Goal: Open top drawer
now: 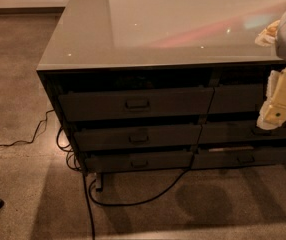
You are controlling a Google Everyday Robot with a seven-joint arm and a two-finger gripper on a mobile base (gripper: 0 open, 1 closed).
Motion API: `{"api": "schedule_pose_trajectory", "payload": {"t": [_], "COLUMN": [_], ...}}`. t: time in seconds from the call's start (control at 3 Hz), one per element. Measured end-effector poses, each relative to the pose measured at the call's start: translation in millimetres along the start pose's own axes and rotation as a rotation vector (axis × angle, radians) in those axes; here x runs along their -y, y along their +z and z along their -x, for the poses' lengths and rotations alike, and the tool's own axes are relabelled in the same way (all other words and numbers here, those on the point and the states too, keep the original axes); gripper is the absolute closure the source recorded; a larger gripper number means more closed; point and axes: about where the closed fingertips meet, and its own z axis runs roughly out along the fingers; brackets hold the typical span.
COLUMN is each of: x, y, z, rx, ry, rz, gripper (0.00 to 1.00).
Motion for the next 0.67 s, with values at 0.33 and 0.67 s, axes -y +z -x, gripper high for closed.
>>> {"api": "schedule_pose_trajectory", "payload": {"t": [0.33, 0.67], "x": [0.0, -6.8], "y": [0.0, 4.4], "z": [0.0, 1.8], "rx": [0.0, 0.028], "ry": [0.0, -0.011], "rz": [0.0, -0.001], "gripper": [0.0, 0.0]}}
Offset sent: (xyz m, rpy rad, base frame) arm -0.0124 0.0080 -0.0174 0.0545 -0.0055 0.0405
